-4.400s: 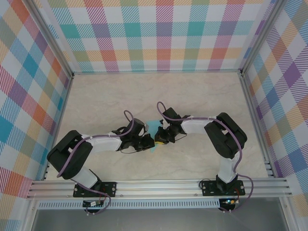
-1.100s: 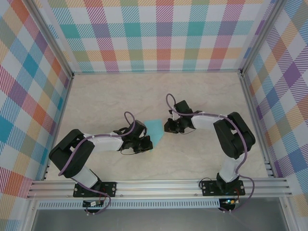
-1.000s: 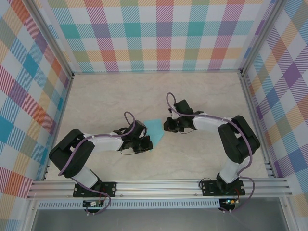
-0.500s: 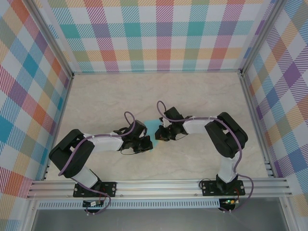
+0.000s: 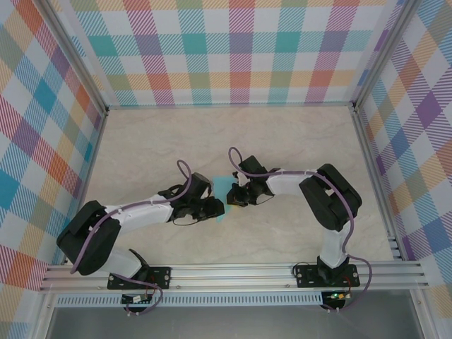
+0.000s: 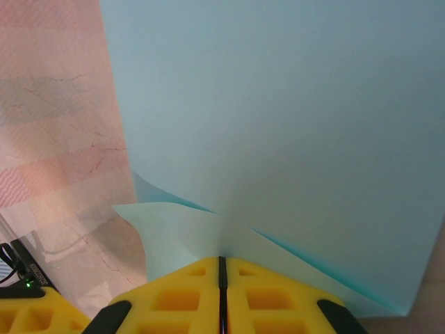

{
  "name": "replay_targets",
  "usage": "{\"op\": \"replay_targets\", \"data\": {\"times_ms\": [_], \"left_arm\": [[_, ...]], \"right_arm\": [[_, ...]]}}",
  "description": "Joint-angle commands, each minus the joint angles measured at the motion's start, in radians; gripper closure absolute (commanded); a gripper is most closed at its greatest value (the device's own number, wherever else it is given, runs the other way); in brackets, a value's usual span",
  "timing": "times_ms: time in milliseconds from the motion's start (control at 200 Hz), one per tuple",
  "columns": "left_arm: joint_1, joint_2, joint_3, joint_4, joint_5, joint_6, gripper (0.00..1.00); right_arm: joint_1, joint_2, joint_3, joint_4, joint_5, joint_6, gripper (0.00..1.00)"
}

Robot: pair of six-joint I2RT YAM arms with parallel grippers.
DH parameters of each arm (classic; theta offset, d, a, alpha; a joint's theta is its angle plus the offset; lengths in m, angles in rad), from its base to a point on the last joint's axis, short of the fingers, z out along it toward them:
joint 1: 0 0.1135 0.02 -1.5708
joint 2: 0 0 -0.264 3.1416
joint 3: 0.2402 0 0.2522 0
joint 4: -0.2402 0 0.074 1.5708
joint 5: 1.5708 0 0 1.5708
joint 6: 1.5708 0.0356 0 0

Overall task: Fold a paper plane with a square sheet of paper (pick it up from the middle)
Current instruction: Third fold the triangle at the center of the table.

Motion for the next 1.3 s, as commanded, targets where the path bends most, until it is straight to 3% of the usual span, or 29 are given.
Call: {"op": "replay_targets", "data": {"times_ms": [0, 205, 825, 1295], "left_arm": [[0.003, 0.032, 0.019, 0.027, 0.012, 0.027, 0.76], [0.005, 0.116, 0.032, 0.096, 0.041, 0.027, 0.88], [0.012, 0.196, 0.036, 0.144, 0.025, 0.074, 0.91], [-0.014, 0.146, -0.104, 0.141, 0.061, 0.061, 0.91]], "right_arm": [[-0.001, 0.053, 0.001, -0.080, 0.065, -0.010, 0.91], [-0.001, 0.064, 0.012, -0.087, 0.062, -0.007, 0.91], [-0.001, 0.086, 0.007, -0.092, 0.057, -0.008, 0.92], [0.000, 0.133, 0.010, -0.151, 0.103, 0.031, 0.92]]}}
